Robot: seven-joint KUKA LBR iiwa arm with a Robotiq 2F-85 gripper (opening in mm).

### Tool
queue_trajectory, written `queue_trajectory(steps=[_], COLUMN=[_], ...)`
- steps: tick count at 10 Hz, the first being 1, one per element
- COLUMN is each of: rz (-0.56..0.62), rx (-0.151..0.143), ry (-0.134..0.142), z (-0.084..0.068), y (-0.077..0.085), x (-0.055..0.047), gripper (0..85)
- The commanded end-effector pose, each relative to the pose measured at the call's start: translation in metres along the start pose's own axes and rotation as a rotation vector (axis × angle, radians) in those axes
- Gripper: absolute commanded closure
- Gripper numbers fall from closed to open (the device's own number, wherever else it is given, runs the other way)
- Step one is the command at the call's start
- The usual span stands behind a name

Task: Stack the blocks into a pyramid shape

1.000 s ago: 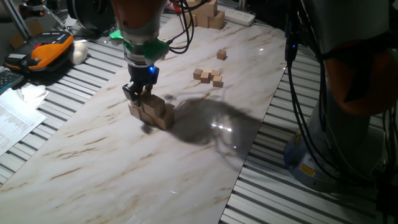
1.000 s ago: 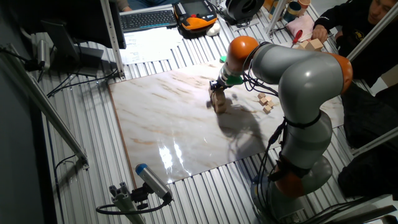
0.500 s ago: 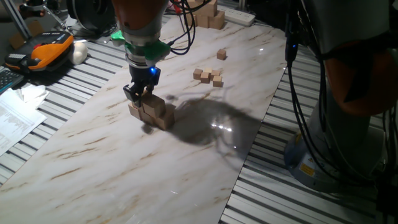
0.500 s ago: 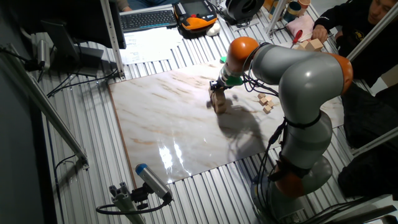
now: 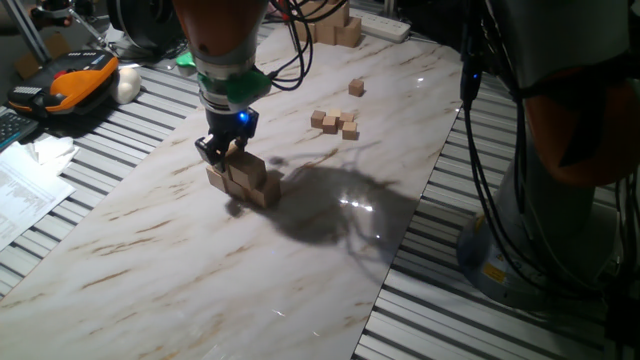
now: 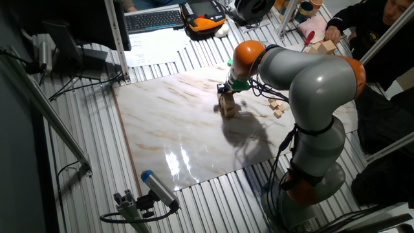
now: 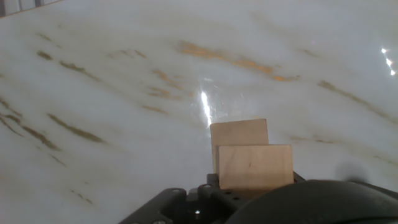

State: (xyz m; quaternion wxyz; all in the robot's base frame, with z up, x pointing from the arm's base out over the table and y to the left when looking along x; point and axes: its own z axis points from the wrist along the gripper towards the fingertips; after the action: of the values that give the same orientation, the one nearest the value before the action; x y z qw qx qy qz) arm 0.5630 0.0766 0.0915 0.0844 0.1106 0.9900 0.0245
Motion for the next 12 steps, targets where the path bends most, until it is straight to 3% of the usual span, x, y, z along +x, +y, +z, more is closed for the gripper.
queue_trajectory(steps=[1, 4, 7, 8, 12], rz=[0.0, 0.023, 0.039, 0.039, 0.046], rx=[0.0, 0.007, 0.02, 0.02, 0.018], ry=[0.0, 0.0, 0.016, 0.019, 0.052], z=[0.0, -0.001, -0.014, -0.017, -0.04], y=[0.0, 0.001, 0.003, 0.002, -0.007], x=[0.0, 0.0, -0.002, -0.002, -0.013], gripper=[34.0, 34.0, 34.0, 17.0, 17.0])
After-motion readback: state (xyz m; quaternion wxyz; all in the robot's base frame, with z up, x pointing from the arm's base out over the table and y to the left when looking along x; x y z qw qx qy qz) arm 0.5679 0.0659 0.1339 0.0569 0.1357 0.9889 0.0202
